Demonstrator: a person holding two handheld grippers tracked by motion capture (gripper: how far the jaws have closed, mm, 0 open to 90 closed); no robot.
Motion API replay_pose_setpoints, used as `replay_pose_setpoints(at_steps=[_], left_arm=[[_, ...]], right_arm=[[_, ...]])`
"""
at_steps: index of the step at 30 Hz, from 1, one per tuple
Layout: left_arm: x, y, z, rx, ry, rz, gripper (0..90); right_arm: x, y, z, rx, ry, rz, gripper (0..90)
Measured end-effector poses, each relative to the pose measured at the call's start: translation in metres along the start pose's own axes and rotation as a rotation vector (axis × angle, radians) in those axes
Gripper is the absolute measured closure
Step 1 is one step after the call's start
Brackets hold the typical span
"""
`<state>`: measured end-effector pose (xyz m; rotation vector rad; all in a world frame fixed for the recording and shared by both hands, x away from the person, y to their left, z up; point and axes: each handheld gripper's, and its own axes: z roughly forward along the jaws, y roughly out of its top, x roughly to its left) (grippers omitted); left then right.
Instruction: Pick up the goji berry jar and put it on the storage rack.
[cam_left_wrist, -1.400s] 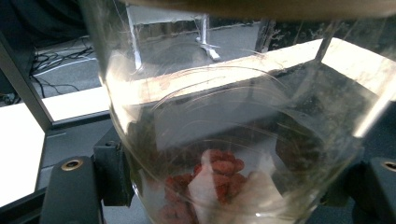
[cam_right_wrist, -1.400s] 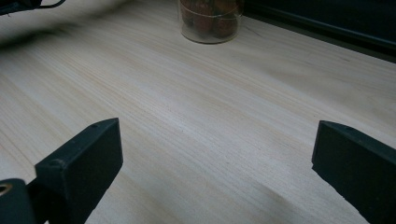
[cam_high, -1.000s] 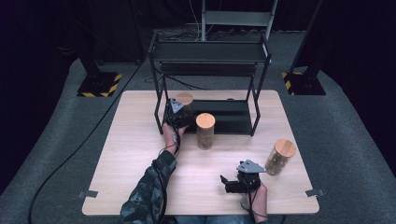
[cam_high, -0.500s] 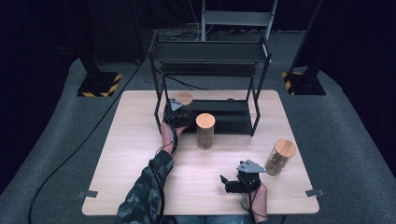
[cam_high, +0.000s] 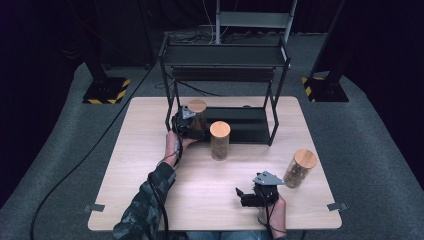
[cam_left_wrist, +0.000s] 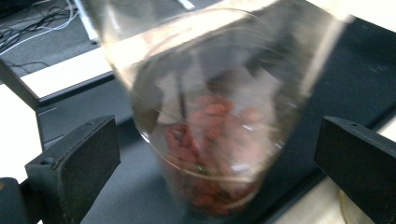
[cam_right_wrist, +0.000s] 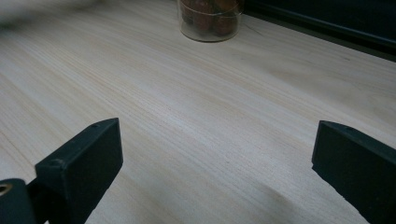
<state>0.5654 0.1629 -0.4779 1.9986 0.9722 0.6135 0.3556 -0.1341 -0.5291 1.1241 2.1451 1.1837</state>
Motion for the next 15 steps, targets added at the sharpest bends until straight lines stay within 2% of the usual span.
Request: replay_pose_setpoints(at_steps=[8, 13, 15], left_arm=[[-0.011, -0.006, -0.014, 0.036, -0.013, 0.074, 0.0], [-0.016, -0.014, -0.025, 0.036, -0.037, 0.086, 0.0], [-0.016, -0.018, -0.029, 0.043, -0.045, 0.103, 0.0]], right_arm=[[0.000, 0.000, 0.000, 0.001, 0.000, -0.001, 1.0], [0.000, 0.000, 0.000, 0.003, 0.001, -0.003, 1.0], [0.000, 0.000, 0.000, 0.003, 0.004, -0.002, 1.0]])
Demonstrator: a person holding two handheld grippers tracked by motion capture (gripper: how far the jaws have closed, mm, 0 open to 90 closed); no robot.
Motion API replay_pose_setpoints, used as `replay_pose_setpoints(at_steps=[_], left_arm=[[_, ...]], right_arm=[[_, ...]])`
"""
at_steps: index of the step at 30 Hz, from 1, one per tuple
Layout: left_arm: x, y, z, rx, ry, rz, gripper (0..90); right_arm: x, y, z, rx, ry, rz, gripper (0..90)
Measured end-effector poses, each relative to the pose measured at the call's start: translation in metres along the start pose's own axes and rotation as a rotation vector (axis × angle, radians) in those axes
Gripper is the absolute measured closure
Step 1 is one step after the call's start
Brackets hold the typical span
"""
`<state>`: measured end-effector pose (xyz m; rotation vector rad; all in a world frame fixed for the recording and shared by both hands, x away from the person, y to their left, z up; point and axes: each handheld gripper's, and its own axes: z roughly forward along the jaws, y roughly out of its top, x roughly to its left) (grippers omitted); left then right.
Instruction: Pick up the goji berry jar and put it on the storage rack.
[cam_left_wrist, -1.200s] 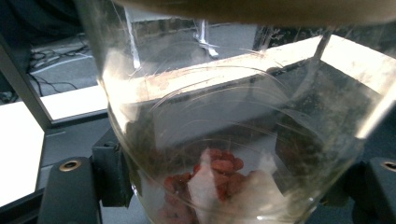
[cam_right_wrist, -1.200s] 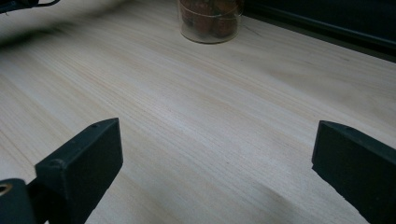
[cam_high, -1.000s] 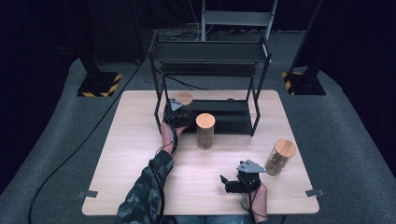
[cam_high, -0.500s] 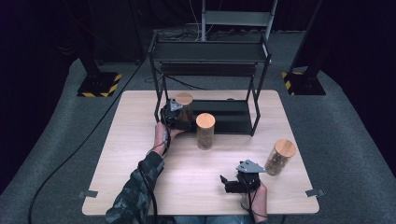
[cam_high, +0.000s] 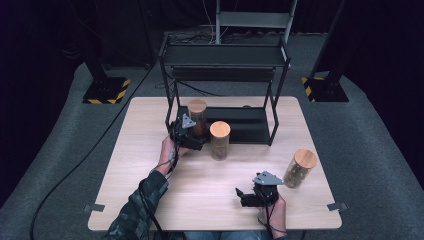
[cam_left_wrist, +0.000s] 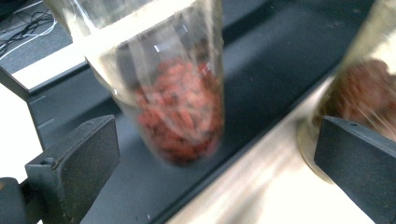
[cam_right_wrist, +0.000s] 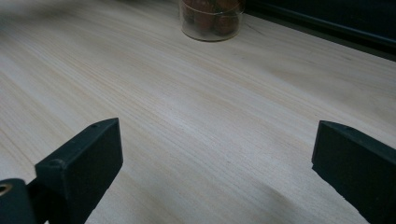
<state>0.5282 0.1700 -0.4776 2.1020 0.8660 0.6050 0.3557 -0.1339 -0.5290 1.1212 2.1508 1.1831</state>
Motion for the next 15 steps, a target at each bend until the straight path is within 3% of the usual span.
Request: replay_pose_setpoints(at_steps=[6, 15], left_arm=[[-0.007, -0.016, -0.011, 0.029, -0.023, 0.022, 0.0], [-0.015, -0.049, -0.028, 0.105, -0.069, -0.001, 0.0]], right_arm=[[0.000, 0.000, 0.000, 0.001, 0.004, 0.000, 1.0], [-0.001, 0.000, 0.000, -0.001, 0.010, 0.001, 1.0]])
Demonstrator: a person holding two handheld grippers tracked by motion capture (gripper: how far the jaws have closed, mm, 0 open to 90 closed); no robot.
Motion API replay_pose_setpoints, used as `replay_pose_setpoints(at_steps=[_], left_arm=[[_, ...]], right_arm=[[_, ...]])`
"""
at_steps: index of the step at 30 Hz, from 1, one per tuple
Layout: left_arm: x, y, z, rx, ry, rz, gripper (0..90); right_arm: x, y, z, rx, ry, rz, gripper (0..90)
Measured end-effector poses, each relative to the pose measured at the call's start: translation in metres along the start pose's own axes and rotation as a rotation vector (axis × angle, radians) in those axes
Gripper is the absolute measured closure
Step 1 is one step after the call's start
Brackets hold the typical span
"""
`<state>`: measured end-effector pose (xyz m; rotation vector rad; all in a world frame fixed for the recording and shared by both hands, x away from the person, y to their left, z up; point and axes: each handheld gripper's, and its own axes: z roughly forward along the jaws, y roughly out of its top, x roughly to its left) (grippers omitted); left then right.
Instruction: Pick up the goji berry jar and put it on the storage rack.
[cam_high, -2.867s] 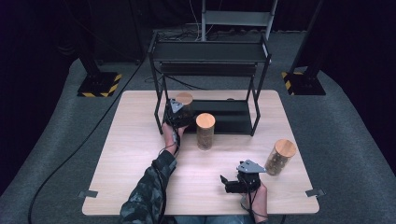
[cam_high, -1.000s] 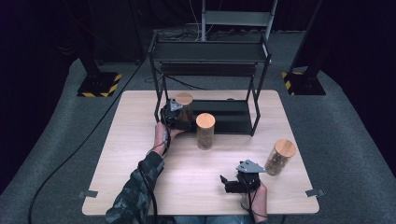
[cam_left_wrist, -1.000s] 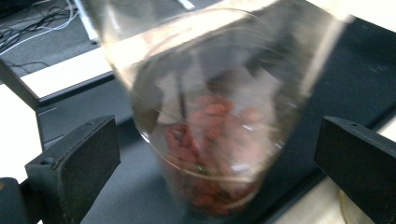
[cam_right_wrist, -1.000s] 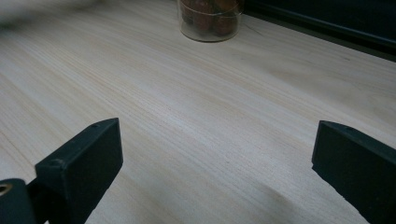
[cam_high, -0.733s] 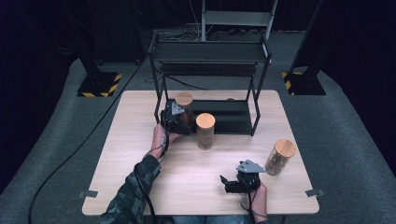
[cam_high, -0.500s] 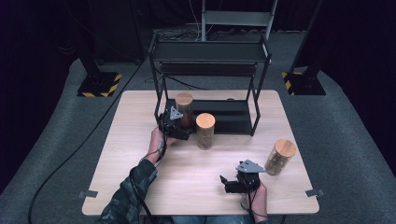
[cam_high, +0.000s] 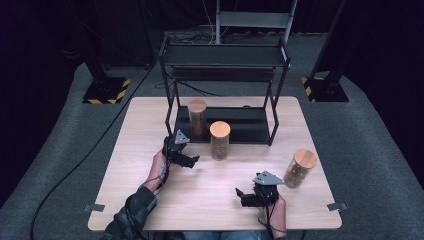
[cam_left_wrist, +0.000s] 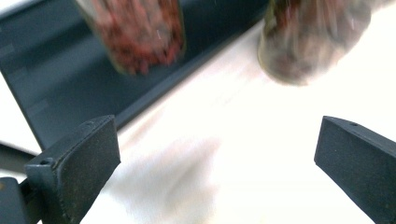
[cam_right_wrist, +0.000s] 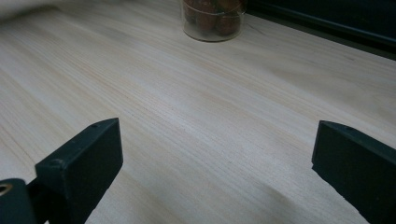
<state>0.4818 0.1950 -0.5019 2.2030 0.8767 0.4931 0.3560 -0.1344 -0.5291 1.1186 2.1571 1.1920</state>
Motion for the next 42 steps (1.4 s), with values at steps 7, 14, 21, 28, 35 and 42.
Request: replay_pose_setpoints(at_steps=[7, 14, 21, 28, 35, 42], left_arm=[[-0.005, -0.024, -0.015, 0.031, 0.021, -0.020, 0.0], [-0.008, -0.048, -0.023, 0.078, 0.027, -0.057, 0.0], [-0.011, -0.061, -0.030, 0.080, 0.032, -0.102, 0.0], [-0.015, -0.070, -0.038, 0.072, 0.030, -0.130, 0.0], [-0.019, -0.075, -0.040, 0.050, 0.050, -0.148, 0.0], [-0.021, -0.076, -0.040, 0.038, 0.046, -0.141, 0.0]], right_arm=[[0.000, 0.000, 0.000, -0.002, 0.000, 0.001, 1.0], [0.001, 0.000, 0.000, -0.005, 0.008, -0.008, 0.8], [0.002, 0.000, -0.001, -0.017, 0.007, -0.017, 0.8], [0.003, 0.000, -0.001, -0.018, -0.001, -0.024, 0.7], [0.004, -0.001, -0.001, -0.022, -0.009, -0.025, 0.7], [0.004, 0.000, -0.001, -0.016, -0.017, -0.028, 0.8]])
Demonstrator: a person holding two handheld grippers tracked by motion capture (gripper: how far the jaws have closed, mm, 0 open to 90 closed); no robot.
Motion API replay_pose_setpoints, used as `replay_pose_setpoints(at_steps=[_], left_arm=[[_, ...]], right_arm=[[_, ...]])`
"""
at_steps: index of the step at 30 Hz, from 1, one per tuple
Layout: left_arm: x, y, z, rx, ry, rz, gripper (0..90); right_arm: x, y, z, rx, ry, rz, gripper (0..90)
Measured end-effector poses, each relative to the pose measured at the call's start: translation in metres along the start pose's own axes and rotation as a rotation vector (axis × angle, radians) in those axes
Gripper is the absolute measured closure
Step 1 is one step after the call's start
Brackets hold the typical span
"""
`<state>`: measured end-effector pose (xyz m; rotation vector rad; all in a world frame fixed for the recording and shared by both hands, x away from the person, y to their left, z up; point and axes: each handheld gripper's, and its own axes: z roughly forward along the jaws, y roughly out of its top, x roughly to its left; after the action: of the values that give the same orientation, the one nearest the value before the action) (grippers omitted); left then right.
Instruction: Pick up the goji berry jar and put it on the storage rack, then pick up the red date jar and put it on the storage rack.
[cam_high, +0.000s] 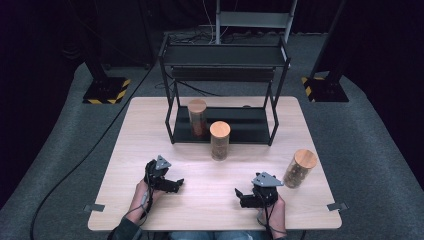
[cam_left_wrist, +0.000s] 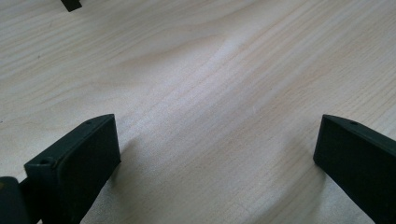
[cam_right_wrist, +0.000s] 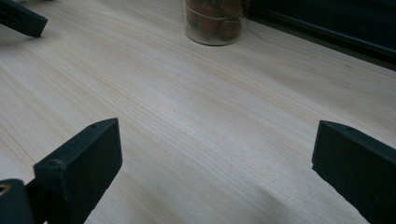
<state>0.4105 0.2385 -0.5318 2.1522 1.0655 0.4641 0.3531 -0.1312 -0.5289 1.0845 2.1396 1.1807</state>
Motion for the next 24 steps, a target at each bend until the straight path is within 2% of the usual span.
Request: replay_pose_setpoints(at_steps=[11, 24], left_arm=[[-0.0015, 0.0011, 0.0010, 0.000, -0.014, 0.013, 0.0], [-0.0027, -0.0006, -0.0005, -0.002, -0.001, 0.005, 0.0]], right_arm=[[0.0009, 0.0007, 0.0015, 0.017, 0.003, -0.008, 0.8], [0.0013, 0.0014, 0.0034, 0.036, 0.009, -0.017, 0.9]])
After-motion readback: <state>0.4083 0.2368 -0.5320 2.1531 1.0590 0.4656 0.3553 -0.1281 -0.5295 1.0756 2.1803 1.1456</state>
